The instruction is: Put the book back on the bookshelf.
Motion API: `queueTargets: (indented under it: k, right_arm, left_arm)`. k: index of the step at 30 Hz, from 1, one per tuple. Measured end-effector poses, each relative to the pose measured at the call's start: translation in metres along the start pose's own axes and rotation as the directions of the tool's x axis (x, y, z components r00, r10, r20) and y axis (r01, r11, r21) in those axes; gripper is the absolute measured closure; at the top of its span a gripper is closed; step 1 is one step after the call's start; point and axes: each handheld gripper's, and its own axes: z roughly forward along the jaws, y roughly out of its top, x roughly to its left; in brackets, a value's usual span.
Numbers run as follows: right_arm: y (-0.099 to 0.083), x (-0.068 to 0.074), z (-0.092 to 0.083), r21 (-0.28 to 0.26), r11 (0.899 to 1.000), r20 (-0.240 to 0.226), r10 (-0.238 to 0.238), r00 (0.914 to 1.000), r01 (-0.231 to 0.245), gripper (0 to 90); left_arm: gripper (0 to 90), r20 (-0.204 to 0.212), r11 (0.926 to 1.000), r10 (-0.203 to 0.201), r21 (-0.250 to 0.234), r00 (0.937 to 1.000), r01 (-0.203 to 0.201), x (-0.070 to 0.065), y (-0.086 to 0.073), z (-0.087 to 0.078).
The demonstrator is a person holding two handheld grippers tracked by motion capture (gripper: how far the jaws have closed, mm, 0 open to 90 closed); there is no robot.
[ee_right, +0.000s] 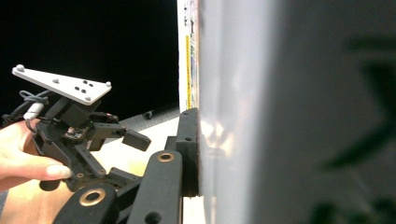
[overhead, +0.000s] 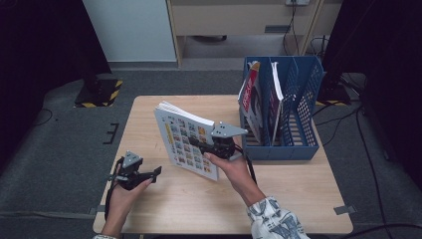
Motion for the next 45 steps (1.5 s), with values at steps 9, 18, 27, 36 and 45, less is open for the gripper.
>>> queueTargets:
  k: [9,18,27,36,45]
  right_arm:
    - [0.002,-0.002,-0.010,0.005,1.000,0.013,0.010,0.9999,-0.010,74.0]
    - [0.008,0.000,-0.020,0.003,1.000,0.024,0.018,0.9995,-0.019,73.9]
    - [0.010,-0.004,-0.029,0.011,1.000,0.031,0.020,0.9993,-0.021,74.0]
    - [0.010,-0.011,-0.040,0.023,0.999,0.053,0.035,0.9980,-0.036,73.9]
    - [0.012,-0.011,-0.049,0.024,0.999,0.065,0.038,0.9972,-0.039,73.9]
  left_arm:
    - [6.6,-0.014,0.9994,-0.010,0.034,0.9999,0.010,0.000,-0.005,0.007]
    - [6.6,-0.024,0.9989,-0.021,0.041,0.9995,0.022,0.002,-0.008,0.008]
    - [6.6,-0.013,0.9989,-0.008,0.046,0.9999,0.008,-0.001,-0.007,0.012]
    - [6.8,-0.002,0.9980,0.010,0.062,0.9999,-0.010,-0.006,-0.008,0.013]
    - [6.8,-0.008,0.9981,0.013,0.060,0.9999,-0.013,-0.006,-0.008,0.012]
